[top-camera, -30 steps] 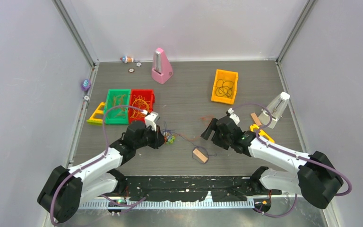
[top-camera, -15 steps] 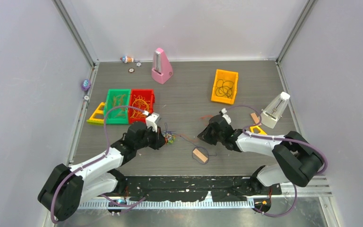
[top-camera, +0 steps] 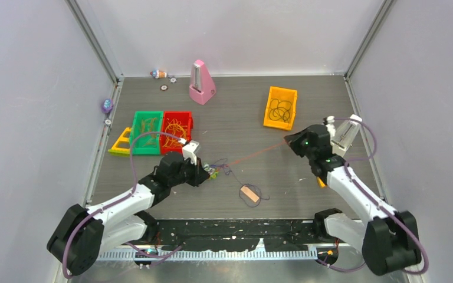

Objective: Untangle the cables
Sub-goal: Untie the cable, then place the cable in the bin.

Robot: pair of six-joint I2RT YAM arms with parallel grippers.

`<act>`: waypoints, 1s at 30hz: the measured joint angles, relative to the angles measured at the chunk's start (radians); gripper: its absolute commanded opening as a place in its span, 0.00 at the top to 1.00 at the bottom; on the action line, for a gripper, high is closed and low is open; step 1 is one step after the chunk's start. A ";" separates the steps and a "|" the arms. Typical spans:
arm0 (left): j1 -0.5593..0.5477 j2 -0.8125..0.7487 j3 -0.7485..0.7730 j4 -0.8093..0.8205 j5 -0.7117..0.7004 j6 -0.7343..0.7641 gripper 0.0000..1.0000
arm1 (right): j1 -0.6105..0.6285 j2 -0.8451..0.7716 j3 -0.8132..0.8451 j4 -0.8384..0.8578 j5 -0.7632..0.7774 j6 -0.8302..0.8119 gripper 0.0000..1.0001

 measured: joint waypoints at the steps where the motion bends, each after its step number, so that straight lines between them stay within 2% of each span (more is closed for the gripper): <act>1: -0.001 0.000 0.000 0.003 0.001 0.000 1.00 | -0.033 -0.040 0.000 -0.024 0.004 -0.015 0.94; 4: -0.004 0.003 0.002 0.007 0.001 0.000 1.00 | -0.119 -0.130 0.000 -0.106 0.021 -0.053 0.94; 9: -0.003 0.018 0.002 0.000 -0.010 -0.001 1.00 | -0.243 -0.262 0.001 -0.237 0.137 -0.093 0.94; 16: -0.003 0.037 0.010 -0.034 -0.063 -0.022 1.00 | -0.296 -0.416 0.042 -0.369 0.298 -0.134 0.94; 22: -0.003 0.047 0.031 -0.069 -0.105 -0.037 0.99 | -0.306 -0.411 0.126 -0.379 0.264 -0.203 0.94; 24: -0.003 0.055 0.051 -0.090 -0.104 -0.036 0.90 | -0.306 -0.388 0.143 -0.365 0.182 -0.243 0.94; 28: -0.003 0.063 0.117 -0.129 -0.083 -0.033 0.47 | -0.294 -0.285 0.245 -0.363 -0.045 -0.325 0.94; 30: -0.003 0.061 0.158 -0.150 -0.075 -0.039 0.31 | -0.247 -0.204 0.344 -0.367 -0.137 -0.374 0.94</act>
